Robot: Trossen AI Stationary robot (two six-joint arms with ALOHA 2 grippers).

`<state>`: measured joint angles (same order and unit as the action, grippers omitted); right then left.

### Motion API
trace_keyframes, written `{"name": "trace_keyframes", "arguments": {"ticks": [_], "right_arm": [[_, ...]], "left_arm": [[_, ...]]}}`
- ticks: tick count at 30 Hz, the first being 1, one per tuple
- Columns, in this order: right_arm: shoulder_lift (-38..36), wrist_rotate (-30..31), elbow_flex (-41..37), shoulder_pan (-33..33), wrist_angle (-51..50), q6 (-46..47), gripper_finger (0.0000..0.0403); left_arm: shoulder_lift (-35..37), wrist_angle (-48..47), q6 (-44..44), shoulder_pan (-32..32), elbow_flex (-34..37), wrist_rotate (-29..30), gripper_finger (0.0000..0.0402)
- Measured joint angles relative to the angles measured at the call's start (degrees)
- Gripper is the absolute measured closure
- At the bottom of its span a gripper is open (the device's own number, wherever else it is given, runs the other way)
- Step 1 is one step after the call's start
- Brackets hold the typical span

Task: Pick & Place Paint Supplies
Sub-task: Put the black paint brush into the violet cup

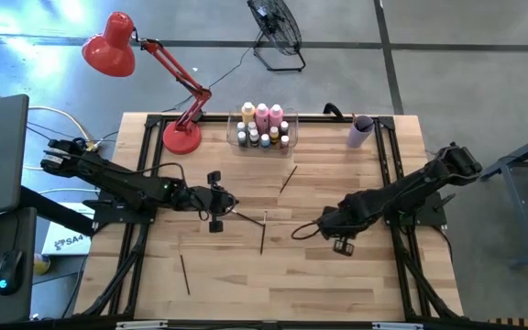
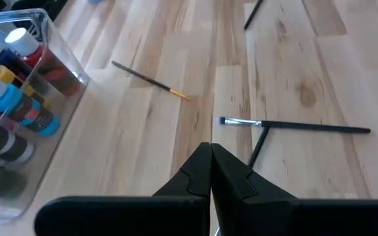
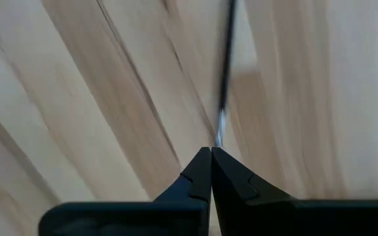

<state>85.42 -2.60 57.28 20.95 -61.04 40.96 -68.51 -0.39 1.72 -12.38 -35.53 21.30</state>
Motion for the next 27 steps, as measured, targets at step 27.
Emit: {"name": "trace_keyframes", "arguments": {"ticks": [27], "right_arm": [[0.1,-1.4,-12.4,0.4,10.5,3.8,0.026]], "left_arm": [[0.0,0.3,0.3,0.0,0.0,-1.6,0.0402]]}}
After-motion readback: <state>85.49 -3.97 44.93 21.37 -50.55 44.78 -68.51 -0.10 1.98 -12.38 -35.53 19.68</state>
